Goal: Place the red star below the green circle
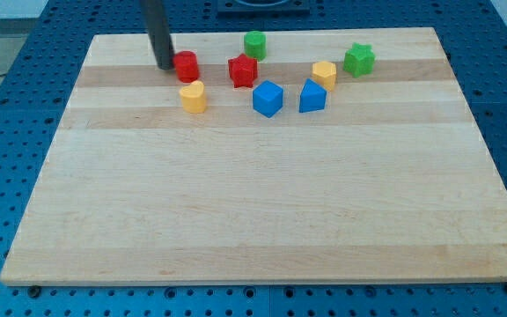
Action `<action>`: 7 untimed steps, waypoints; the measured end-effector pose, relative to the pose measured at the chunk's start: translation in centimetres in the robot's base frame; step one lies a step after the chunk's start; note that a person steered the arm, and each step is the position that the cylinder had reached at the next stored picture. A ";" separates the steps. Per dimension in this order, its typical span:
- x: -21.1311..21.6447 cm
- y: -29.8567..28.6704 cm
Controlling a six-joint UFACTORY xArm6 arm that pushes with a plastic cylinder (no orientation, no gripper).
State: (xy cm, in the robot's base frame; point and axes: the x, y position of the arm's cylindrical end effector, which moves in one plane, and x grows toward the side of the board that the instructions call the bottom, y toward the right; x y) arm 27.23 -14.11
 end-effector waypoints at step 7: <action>-1.4 5.9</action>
State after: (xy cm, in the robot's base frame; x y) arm 25.85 -8.21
